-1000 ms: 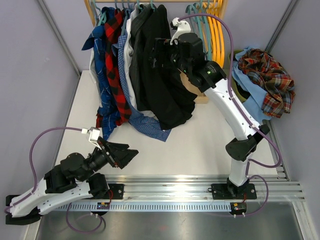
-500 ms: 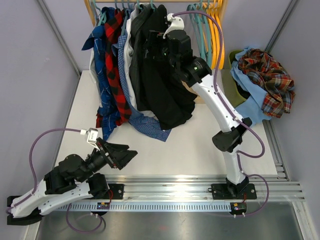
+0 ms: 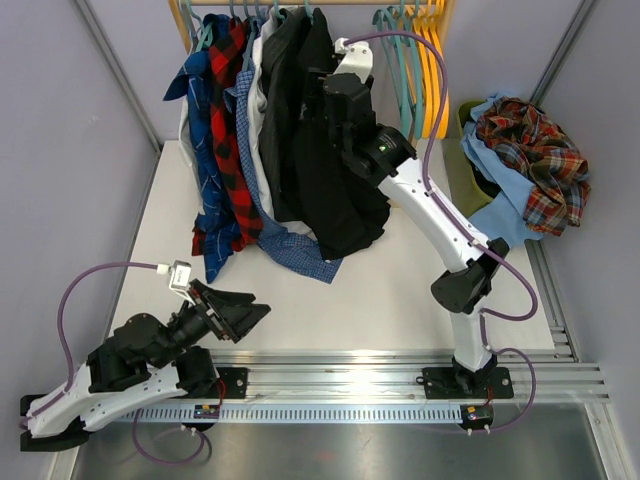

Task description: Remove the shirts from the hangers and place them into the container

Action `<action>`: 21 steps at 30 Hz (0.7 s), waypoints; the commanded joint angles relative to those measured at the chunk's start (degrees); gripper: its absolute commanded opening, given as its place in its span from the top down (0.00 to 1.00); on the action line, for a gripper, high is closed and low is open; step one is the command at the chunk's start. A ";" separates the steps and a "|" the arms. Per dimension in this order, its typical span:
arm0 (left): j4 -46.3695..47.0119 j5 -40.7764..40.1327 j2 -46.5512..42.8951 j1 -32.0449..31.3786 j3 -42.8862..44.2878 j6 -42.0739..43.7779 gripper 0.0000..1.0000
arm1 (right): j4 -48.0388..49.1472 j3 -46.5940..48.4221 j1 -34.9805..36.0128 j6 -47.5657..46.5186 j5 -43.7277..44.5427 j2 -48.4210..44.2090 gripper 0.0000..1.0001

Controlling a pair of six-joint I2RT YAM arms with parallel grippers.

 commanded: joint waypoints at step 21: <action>-2.28 -0.76 -3.78 -0.15 2.42 -0.06 0.01 | -22.28 14.93 -1.25 -13.28 -7.78 0.71 0.43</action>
